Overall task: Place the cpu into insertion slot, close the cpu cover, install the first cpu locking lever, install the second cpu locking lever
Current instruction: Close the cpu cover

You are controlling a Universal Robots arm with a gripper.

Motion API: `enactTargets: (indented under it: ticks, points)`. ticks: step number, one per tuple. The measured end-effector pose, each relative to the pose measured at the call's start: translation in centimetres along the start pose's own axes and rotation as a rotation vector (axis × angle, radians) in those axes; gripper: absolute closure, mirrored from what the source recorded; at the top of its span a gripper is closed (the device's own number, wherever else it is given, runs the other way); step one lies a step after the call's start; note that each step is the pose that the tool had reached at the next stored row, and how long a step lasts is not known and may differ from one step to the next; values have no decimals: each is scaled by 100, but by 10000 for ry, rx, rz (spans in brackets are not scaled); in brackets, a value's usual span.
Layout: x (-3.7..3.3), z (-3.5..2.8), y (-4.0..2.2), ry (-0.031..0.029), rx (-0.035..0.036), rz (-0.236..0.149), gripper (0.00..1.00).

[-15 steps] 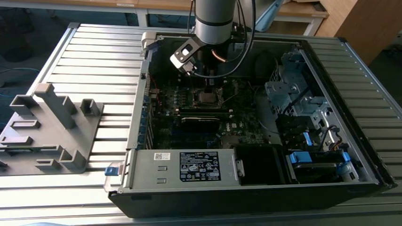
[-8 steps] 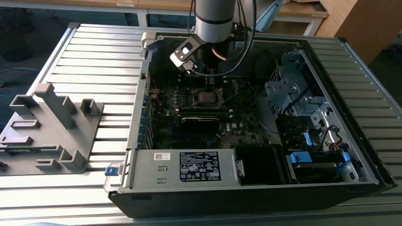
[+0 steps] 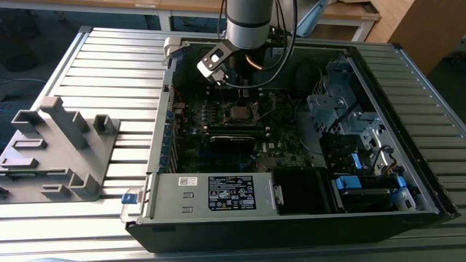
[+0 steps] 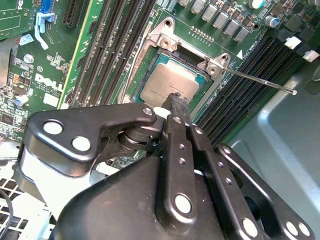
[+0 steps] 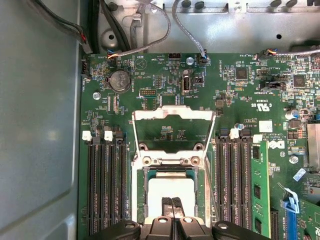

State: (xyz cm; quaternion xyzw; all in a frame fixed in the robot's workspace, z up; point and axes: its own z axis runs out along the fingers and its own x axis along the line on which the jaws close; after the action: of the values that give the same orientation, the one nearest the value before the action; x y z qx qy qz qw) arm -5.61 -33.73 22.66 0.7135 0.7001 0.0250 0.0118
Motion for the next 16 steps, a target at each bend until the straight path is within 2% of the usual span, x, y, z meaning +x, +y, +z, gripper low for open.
enactTargets:
  ticks: [14,16]
  points:
    - [1,-32,2,0,0,0,89]
    - [1,-56,3,0,0,0,89]
